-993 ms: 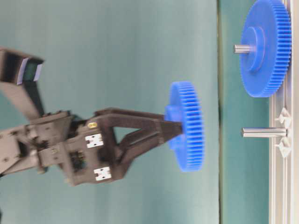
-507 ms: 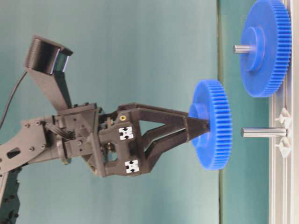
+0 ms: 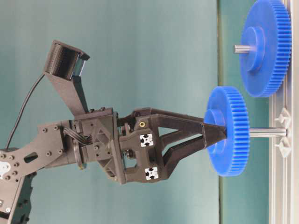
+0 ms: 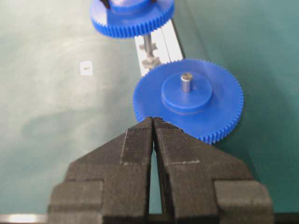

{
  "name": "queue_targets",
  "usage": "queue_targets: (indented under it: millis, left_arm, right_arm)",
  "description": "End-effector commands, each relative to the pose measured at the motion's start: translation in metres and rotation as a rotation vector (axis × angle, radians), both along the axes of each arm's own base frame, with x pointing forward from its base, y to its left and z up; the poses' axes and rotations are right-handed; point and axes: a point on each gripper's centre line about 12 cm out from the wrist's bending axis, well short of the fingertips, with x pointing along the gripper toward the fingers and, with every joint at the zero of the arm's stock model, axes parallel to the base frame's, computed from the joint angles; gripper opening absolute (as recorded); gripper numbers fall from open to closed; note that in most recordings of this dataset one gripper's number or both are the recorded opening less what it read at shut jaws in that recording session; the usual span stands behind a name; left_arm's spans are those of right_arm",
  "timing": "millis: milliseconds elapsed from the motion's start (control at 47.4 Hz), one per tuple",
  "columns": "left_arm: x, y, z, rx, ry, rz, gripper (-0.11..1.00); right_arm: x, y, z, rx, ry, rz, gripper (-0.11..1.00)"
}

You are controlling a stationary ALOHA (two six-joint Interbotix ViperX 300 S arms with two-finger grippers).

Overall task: Find the location of the shaft and insert the small gear.
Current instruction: 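Align the gear's center hole with the shaft tip using the left gripper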

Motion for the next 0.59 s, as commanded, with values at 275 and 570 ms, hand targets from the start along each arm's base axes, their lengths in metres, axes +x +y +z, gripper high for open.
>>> queue_targets:
  millis: [275, 570]
  left_arm:
    - [-0.004, 0.007, 0.0, 0.005, -0.027, 0.015, 0.63]
    - [-0.001, 0.008, -0.006, 0.006, -0.038, 0.016, 0.63]
  right_arm:
    - [0.002, -0.001, 0.005, 0.009, -0.013, -0.006, 0.05]
    - [0.002, -0.001, 0.005, 0.009, -0.012, -0.006, 0.05]
